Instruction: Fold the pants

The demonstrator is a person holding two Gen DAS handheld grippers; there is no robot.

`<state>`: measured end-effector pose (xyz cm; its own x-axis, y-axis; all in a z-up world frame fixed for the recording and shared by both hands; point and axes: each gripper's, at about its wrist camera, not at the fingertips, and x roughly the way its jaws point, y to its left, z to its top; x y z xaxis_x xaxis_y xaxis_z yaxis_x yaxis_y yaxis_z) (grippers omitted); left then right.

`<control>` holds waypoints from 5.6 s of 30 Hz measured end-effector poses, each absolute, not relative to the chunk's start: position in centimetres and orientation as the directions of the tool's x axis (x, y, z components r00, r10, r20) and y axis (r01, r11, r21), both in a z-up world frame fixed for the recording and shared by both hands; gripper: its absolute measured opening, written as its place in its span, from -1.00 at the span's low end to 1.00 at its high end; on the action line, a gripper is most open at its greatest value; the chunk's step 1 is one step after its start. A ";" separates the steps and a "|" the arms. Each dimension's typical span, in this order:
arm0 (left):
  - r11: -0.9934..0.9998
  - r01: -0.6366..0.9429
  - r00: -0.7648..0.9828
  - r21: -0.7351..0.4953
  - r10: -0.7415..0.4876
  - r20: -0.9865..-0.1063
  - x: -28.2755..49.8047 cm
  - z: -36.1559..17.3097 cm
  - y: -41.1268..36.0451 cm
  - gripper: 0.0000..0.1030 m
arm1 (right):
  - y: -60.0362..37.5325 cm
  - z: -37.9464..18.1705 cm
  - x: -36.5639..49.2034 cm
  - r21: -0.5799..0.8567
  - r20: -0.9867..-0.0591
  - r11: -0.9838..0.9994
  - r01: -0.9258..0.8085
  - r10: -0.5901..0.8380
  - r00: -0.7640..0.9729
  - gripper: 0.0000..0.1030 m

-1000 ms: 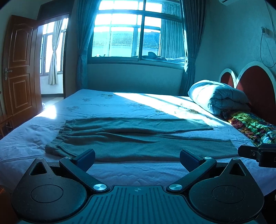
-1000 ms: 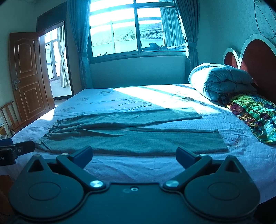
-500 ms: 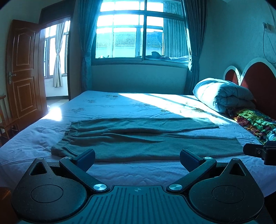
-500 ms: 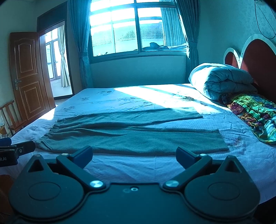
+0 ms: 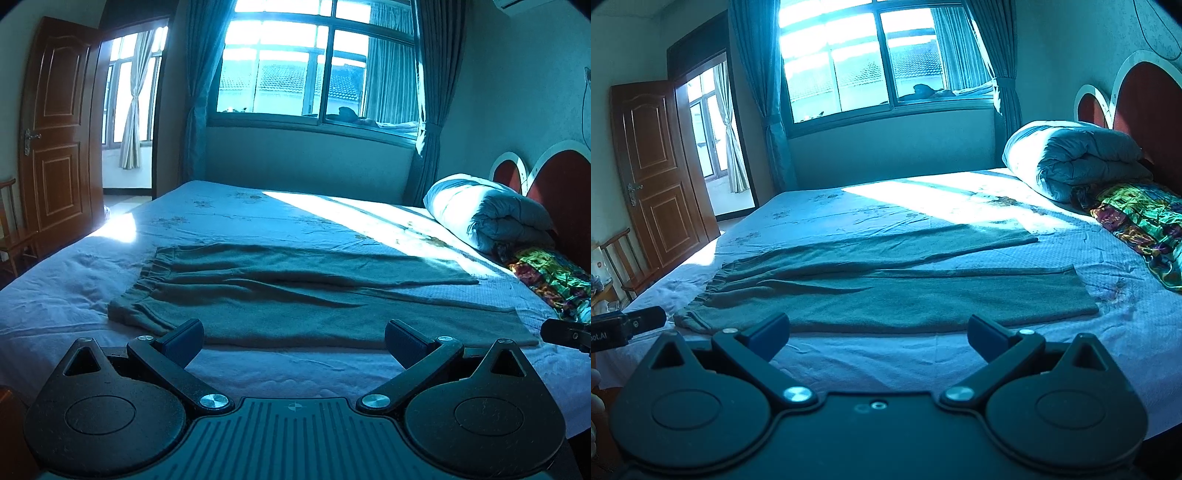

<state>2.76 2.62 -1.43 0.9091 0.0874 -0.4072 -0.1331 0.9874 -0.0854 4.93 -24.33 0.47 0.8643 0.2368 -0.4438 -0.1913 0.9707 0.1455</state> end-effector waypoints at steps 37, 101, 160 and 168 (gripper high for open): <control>0.981 -0.196 0.681 -0.018 0.122 -0.722 54.8 -18.5 35.8 0.36 | -8.4 -9.8 56.0 0.025 -0.677 0.907 -0.421 0.325 0.660 -0.15; 0.991 0.130 0.909 0.017 -0.112 -0.402 29.9 -11.6 34.8 -0.65 | -12.3 -7.1 33.2 -0.217 -0.631 0.699 -0.681 0.432 0.644 -1.00; 0.884 -0.264 0.804 -0.385 -0.020 -0.595 23.7 -16.8 32.5 -0.57 | -19.9 -16.4 27.9 0.370 -0.615 0.918 -0.143 0.357 0.703 -0.99; 0.893 -0.260 0.810 -0.368 -0.006 -0.587 22.9 -16.4 32.5 -0.57 | -20.4 -15.2 27.6 0.388 -0.577 0.908 -0.155 0.371 0.727 -0.99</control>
